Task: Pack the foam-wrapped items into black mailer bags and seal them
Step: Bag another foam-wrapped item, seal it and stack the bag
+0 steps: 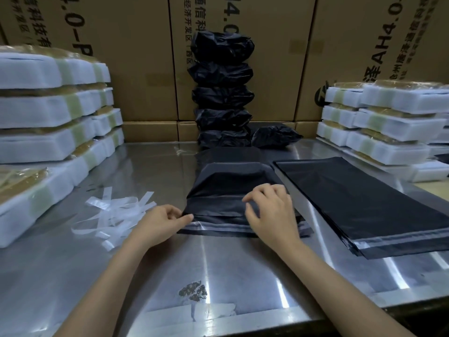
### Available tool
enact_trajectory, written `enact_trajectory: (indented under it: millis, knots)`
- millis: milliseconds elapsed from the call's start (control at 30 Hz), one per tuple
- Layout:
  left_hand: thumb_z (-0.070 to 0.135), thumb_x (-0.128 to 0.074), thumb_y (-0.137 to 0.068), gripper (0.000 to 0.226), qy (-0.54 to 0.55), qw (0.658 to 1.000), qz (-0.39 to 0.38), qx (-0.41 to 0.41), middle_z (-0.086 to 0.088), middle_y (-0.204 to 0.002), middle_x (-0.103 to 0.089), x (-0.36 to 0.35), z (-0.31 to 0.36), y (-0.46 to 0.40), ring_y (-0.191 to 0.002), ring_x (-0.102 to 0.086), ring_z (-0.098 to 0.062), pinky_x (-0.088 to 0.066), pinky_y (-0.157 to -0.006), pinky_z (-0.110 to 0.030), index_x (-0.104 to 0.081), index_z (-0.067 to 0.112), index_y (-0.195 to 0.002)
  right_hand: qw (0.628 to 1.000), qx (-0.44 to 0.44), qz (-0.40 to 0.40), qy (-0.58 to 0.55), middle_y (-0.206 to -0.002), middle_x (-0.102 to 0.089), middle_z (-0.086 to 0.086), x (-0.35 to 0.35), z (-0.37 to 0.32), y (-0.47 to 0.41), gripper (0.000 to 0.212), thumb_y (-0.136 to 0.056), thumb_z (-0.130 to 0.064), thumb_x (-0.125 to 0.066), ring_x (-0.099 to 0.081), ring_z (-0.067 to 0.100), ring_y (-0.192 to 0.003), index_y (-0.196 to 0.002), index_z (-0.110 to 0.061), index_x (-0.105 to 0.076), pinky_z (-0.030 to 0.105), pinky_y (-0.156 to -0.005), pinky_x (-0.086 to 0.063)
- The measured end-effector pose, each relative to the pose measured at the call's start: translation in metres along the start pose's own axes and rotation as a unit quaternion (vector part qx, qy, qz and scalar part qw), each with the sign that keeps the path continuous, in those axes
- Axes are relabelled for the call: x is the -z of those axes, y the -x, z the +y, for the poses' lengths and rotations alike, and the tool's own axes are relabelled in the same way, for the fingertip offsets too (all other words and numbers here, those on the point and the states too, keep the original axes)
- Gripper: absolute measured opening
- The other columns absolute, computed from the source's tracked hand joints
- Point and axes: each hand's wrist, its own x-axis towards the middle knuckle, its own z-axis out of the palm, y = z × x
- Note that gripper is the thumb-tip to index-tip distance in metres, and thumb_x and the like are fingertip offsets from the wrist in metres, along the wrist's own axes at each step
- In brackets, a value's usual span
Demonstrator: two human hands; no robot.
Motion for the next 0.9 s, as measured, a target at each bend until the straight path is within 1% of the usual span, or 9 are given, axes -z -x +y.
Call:
enact_trajectory:
  millis: [100, 200, 300, 333, 400, 500, 667, 800, 900]
  knots:
    - [0.041, -0.072, -0.08, 0.027, 0.038, 0.997, -0.063, -0.021, 0.003, -0.074, -0.063, 0.011, 0.001, 0.001, -0.068, -0.056, -0.008, -0.041, -0.064, -0.017, -0.069, 0.016, -0.09, 0.985, -0.018, -0.095, -0.143, -0.079, -0.058, -0.017, -0.007, -0.033, -0.005, 0.01, -0.088, -0.028, -0.059, -0.049, 0.005, -0.084, -0.095, -0.029, -0.065, 0.024, -0.065, -0.041]
    - [0.033, -0.072, -0.082, 0.021, 0.047, 0.992, -0.1, -0.056, 0.004, -0.066, -0.06, 0.012, 0.0, 0.002, -0.061, -0.051, -0.007, -0.037, -0.057, -0.015, -0.071, 0.012, -0.081, 0.948, -0.082, -0.202, -0.234, -0.079, -0.063, -0.017, -0.022, -0.062, -0.01, 0.008, -0.085, -0.03, -0.06, -0.058, 0.004, -0.081, -0.092, -0.033, -0.064, 0.028, -0.072, -0.05]
    - [0.022, -0.072, -0.083, 0.009, 0.087, 0.987, -0.115, -0.064, 0.009, -0.068, -0.067, 0.011, -0.003, 0.002, -0.064, -0.056, -0.003, -0.04, -0.059, -0.009, -0.073, 0.014, -0.083, 0.92, -0.148, -0.246, -0.268, -0.087, -0.068, -0.013, -0.037, -0.074, -0.014, 0.008, -0.083, -0.031, -0.061, -0.063, 0.006, -0.085, -0.09, -0.032, -0.064, 0.027, -0.073, -0.051]
    - [0.018, -0.072, -0.083, 0.004, 0.101, 0.985, -0.123, -0.064, 0.008, -0.072, -0.07, 0.013, -0.005, 0.002, -0.069, -0.059, -0.004, -0.043, -0.064, -0.01, -0.073, 0.015, -0.085, 0.913, -0.168, -0.251, -0.274, -0.087, -0.068, -0.013, -0.041, -0.074, -0.014, 0.008, -0.083, -0.032, -0.061, -0.063, 0.007, -0.085, -0.091, -0.031, -0.064, 0.026, -0.072, -0.051]
    - [0.01, -0.071, -0.083, 0.009, 0.116, 0.982, -0.136, -0.066, 0.002, -0.083, -0.073, 0.017, -0.007, 0.0, -0.079, -0.063, -0.01, -0.047, -0.075, -0.016, -0.072, 0.017, -0.089, 0.907, -0.187, -0.252, -0.281, -0.085, -0.068, -0.013, -0.046, -0.074, -0.014, 0.011, -0.083, -0.035, -0.063, -0.064, 0.006, -0.085, -0.092, -0.03, -0.065, 0.026, -0.074, -0.05]
    - [0.006, -0.071, -0.083, 0.014, 0.121, 0.981, -0.136, -0.07, -0.012, -0.096, -0.073, 0.02, -0.009, -0.002, -0.087, -0.062, -0.019, -0.047, -0.087, -0.034, -0.072, 0.015, -0.093, 0.908, -0.192, -0.249, -0.277, -0.082, -0.068, -0.017, -0.047, -0.074, -0.016, 0.018, -0.079, -0.047, -0.065, -0.062, 0.001, -0.083, -0.088, -0.031, -0.064, 0.023, -0.072, -0.048]
    - [0.007, -0.072, -0.082, 0.011, 0.139, 0.979, -0.13, -0.079, -0.013, -0.09, -0.074, 0.015, -0.008, 0.0, -0.081, -0.06, -0.022, -0.045, -0.082, -0.038, -0.072, 0.013, -0.09, 0.914, -0.208, -0.252, -0.241, -0.083, -0.066, -0.015, -0.048, -0.082, -0.019, 0.031, -0.075, -0.063, -0.062, -0.062, 0.006, -0.087, -0.081, -0.032, -0.059, 0.026, -0.07, -0.047]
    - [0.007, -0.073, -0.08, 0.014, 0.149, 0.98, -0.115, -0.06, -0.012, -0.091, -0.073, 0.013, -0.006, 0.0, -0.082, -0.058, -0.022, -0.043, -0.08, -0.035, -0.071, 0.016, -0.091, 0.927, -0.206, -0.231, -0.213, -0.086, -0.066, -0.011, -0.051, -0.085, -0.018, 0.018, -0.086, -0.047, -0.058, -0.061, 0.014, -0.093, -0.08, -0.03, -0.059, 0.032, -0.077, -0.048]
    - [0.009, -0.075, -0.079, 0.015, 0.145, 0.982, -0.11, -0.046, -0.012, -0.091, -0.073, 0.014, -0.007, -0.001, -0.082, -0.06, -0.02, -0.045, -0.08, -0.034, -0.07, 0.016, -0.091, 0.931, -0.206, -0.21, -0.216, -0.089, -0.068, -0.008, -0.051, -0.083, -0.016, 0.014, -0.09, -0.036, -0.056, -0.061, 0.017, -0.093, -0.08, -0.027, -0.061, 0.031, -0.077, -0.047]
